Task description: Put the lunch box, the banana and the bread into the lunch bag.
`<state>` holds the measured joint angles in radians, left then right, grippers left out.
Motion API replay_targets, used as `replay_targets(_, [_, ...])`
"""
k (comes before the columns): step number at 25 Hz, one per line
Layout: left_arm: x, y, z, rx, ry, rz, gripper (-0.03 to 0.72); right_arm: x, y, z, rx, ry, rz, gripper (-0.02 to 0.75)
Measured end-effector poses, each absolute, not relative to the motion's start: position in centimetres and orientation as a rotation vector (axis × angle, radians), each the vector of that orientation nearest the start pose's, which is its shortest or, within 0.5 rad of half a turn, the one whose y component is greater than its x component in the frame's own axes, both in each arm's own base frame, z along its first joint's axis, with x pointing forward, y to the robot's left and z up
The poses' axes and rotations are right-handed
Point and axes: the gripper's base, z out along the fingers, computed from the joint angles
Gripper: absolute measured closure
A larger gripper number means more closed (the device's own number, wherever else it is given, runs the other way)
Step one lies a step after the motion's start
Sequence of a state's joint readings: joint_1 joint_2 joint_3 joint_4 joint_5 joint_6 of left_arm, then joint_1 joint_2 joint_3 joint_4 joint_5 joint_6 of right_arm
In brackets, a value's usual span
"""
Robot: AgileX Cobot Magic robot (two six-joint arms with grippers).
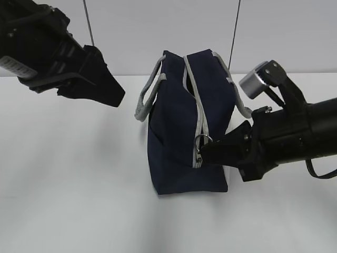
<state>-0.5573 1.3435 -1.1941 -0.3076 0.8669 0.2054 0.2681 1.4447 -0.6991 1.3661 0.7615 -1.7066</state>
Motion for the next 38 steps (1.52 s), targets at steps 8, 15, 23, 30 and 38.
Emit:
replay_targets(8, [22.7, -16.6, 34.3, 0.793, 2.389, -0.521, 0.274, 24.6, 13.1, 24.6, -1.093, 1.953, 0.766, 0.754])
replay_targets(15, [22.7, -16.6, 34.3, 0.793, 2.389, -0.521, 0.274, 25.8, 13.2, 26.5, -1.083, 1.895, 0.709, 0.754])
replay_targets(23, [22.7, -16.6, 34.3, 0.793, 2.389, -0.521, 0.274, 26.8, 13.3, 28.1, -1.058, 1.849, 0.647, 0.754])
replay_targets(30, [22.7, -16.6, 34.3, 0.793, 2.39, -0.521, 0.274, 27.3, 13.4, 29.2, -1.051, 1.815, 0.632, 0.754])
replay_targets(38, [22.7, -16.6, 34.3, 0.793, 2.39, -0.521, 0.274, 27.6, 13.5, 30.2, -1.029, 1.786, 0.633, 0.754])
